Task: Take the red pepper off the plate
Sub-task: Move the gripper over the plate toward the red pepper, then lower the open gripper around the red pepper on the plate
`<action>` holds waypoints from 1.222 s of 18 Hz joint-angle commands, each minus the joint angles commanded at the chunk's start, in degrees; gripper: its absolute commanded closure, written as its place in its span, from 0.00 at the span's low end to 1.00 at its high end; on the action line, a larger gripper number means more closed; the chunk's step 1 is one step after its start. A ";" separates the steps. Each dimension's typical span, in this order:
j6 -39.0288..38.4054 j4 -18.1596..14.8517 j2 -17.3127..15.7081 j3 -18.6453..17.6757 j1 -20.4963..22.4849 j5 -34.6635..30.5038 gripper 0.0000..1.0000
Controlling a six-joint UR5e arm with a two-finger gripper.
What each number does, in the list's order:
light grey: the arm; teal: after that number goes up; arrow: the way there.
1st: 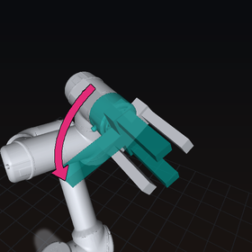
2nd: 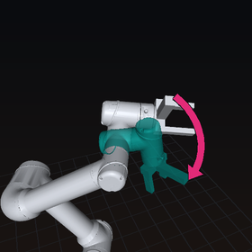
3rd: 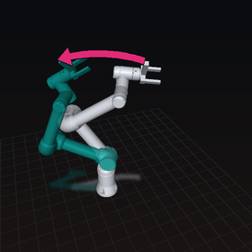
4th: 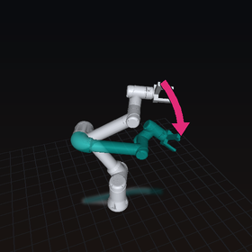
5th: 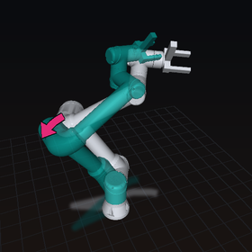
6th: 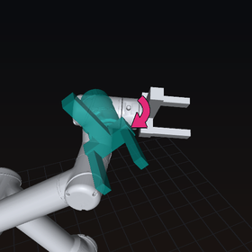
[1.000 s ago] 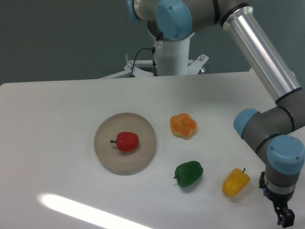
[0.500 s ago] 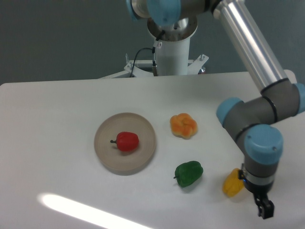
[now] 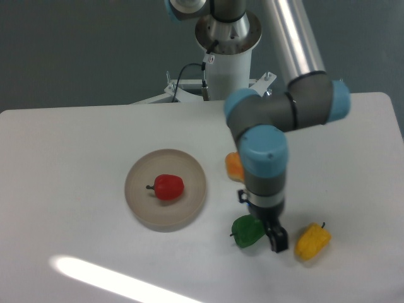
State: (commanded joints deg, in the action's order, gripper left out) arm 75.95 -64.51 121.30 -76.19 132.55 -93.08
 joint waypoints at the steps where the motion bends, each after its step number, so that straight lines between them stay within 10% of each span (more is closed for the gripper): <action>1: -1.05 0.00 -1.14 -1.23 -0.62 -0.09 0.00; 9: -8.18 2.54 -7.65 -11.96 -5.71 -0.17 0.00; 22: -8.71 4.57 -5.38 -13.11 -13.01 -0.17 0.00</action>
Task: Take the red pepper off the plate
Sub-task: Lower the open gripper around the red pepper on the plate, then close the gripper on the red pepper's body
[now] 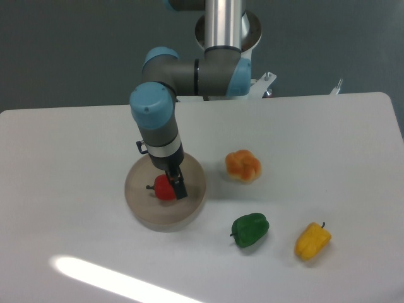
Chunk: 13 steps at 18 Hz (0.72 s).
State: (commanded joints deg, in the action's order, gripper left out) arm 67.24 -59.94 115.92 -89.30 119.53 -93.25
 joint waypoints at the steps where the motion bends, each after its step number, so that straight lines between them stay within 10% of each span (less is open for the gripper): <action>1: 0.00 0.09 0.26 0.00 -0.09 0.00 0.00; 13: 0.61 1.58 1.67 -1.76 -0.53 0.00 0.00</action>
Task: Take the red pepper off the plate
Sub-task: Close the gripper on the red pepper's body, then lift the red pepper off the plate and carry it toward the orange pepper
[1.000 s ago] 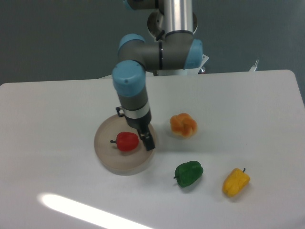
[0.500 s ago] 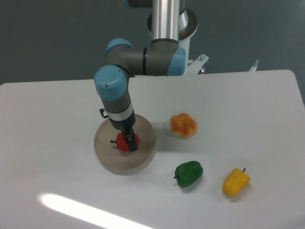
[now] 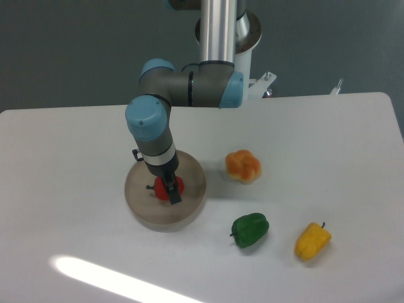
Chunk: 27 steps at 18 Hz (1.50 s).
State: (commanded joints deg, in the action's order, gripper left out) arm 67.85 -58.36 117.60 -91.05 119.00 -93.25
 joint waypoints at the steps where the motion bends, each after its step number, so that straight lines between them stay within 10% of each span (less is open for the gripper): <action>1: 0.00 0.00 0.00 -0.17 0.00 0.00 0.00; 20: 0.18 2.20 1.76 -1.23 -0.97 0.00 0.00; 27: 0.35 2.20 2.37 -0.53 -0.97 0.00 0.38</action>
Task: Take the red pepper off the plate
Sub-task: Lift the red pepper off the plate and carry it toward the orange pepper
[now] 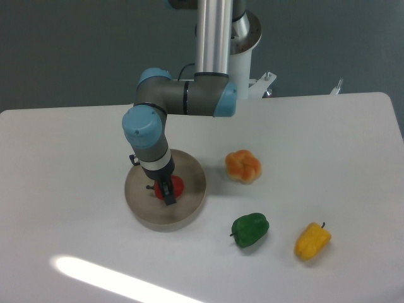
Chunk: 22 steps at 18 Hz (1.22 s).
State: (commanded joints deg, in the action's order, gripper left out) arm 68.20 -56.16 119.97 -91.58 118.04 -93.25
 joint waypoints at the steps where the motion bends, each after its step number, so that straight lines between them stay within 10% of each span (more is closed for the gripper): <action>1: 0.00 0.00 0.00 0.00 0.09 0.00 0.40; 10: 4.12 -2.63 -2.54 2.72 2.63 -0.09 0.43; 16: 10.87 -12.90 -3.17 12.80 8.77 1.05 0.43; 22: 22.31 -13.80 -0.18 19.78 17.48 3.78 0.43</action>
State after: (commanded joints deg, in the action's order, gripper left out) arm 90.52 -69.96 119.79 -71.81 135.52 -89.47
